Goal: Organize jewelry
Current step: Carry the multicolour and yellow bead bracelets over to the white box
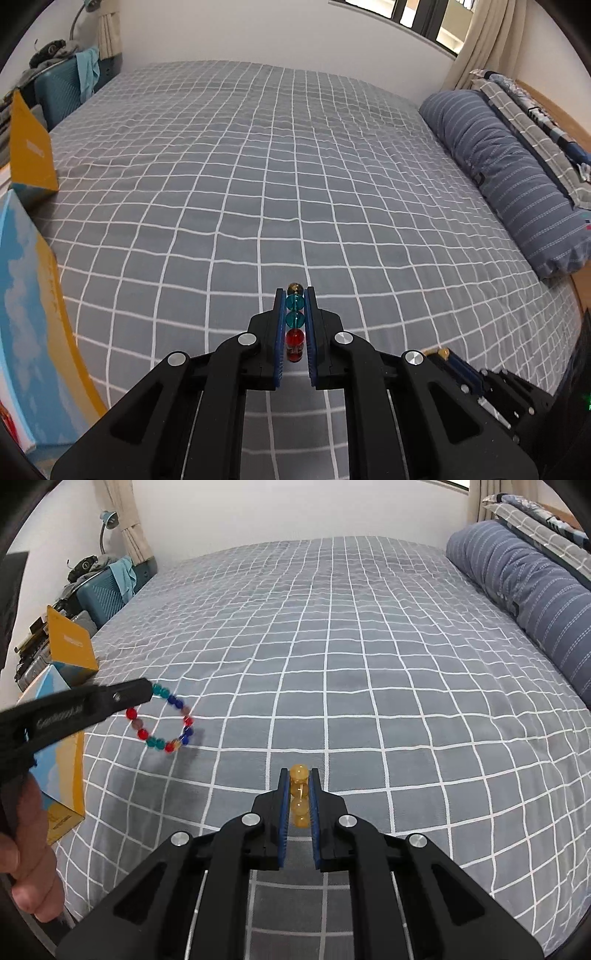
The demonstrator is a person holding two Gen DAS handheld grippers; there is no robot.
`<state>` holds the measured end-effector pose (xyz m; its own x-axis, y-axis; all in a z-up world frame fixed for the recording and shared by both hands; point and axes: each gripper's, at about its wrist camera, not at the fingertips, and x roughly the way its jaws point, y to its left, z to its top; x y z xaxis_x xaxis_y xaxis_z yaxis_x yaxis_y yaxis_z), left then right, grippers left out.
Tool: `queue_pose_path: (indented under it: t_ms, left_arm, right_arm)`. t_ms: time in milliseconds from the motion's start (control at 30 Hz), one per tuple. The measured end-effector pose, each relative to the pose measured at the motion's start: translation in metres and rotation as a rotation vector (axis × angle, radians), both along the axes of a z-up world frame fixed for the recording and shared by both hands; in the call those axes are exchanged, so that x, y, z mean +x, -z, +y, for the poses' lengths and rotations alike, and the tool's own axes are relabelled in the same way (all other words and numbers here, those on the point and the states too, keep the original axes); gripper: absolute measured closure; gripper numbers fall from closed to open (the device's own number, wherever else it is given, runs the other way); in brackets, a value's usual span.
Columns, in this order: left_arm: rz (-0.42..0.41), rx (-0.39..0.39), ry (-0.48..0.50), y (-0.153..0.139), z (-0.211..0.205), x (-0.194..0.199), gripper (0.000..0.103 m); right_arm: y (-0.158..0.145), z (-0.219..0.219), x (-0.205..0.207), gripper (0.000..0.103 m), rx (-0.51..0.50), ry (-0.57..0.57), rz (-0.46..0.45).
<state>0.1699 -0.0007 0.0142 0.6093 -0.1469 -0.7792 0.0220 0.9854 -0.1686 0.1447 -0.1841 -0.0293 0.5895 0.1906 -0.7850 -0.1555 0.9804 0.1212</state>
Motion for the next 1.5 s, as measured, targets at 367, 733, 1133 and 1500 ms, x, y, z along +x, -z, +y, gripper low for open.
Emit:
queue_pose_path:
  t_ms: [367,733,1133,1500]
  left_arm:
    - [-0.022,-0.004,0.024,-0.018,0.007,-0.041,0.094]
    - [-0.054,0.033,-0.061,-0.05,0.047,-0.054,0.094]
    - [-0.111,0.09,-0.121,-0.091,0.084,-0.056,0.094]
    - [-0.147,0.099,-0.279,-0.119,0.157,-0.088,0.094]
  right_arm:
    - [-0.021,0.016,-0.008,0.094,0.015,-0.053,-0.037]
    - [-0.048,0.039,-0.006,0.094,0.0,-0.103,-0.076]
    - [-0.094,0.092,-0.001,0.094,0.003,-0.208,-0.134]
    - [-0.124,0.171,-0.007,0.094,0.056,-0.357,-0.16]
